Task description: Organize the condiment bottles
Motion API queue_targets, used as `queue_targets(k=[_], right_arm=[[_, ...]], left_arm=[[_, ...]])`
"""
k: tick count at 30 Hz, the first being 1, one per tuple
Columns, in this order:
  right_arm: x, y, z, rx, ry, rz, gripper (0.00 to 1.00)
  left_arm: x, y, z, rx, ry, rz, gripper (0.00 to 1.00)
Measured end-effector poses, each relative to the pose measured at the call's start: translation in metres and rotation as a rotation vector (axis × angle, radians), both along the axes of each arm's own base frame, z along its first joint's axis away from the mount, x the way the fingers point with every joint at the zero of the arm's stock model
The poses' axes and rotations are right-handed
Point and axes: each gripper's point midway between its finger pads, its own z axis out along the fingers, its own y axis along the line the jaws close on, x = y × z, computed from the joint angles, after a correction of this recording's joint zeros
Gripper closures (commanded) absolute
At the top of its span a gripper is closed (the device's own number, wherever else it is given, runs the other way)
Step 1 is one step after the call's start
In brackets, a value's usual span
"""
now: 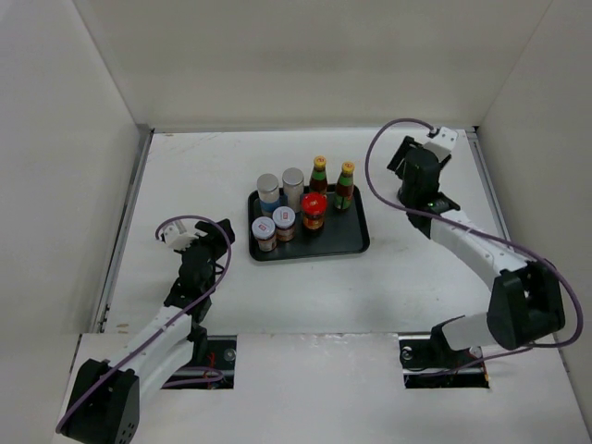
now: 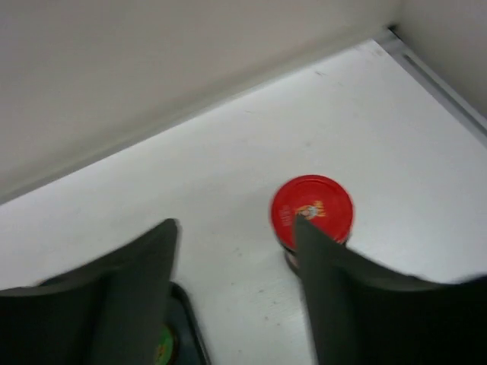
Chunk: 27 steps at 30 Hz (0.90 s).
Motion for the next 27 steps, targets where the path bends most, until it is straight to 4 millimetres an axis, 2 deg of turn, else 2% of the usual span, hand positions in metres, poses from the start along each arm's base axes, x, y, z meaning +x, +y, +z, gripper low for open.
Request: queue_targets(k=[2, 5, 9, 14, 18, 24, 27], right_arm=[[0.009, -0.028, -0.018, -0.038, 0.064, -0.072, 0.07], [0.019, -0.054, -0.05, -0.087, 0.179, -0.128, 0.01], [0.02, -0.066, -0.086, -0.115, 0.299, -0.129, 0.0], [0.025, -0.068, -0.114, -0.104, 0.377, -0.098, 0.01], [0.031, -0.065, -0.124, -0.087, 0.395, -0.068, 0.08], [0.043, -0.061, -0.125, -0.074, 0.372, -0.045, 0.39], [0.041, -0.06, -0.125, -0.068, 0.362, -0.042, 0.46]], left_arm=[[0.0, 0.0, 0.0, 0.0, 0.0, -0.001, 0.37], [0.0, 0.0, 0.001, -0.001, -0.003, 0.0, 0.36], [0.0, 0.0, 0.0, 0.0, 0.001, -0.001, 0.36], [0.0, -0.001, -0.001, 0.001, 0.005, -0.004, 0.36], [0.0, -0.001, -0.001, 0.0, 0.004, -0.007, 0.36], [0.0, -0.002, 0.0, -0.002, 0.0, -0.009, 0.36], [0.0, -0.002, 0.0, -0.002, -0.001, -0.01, 0.36]])
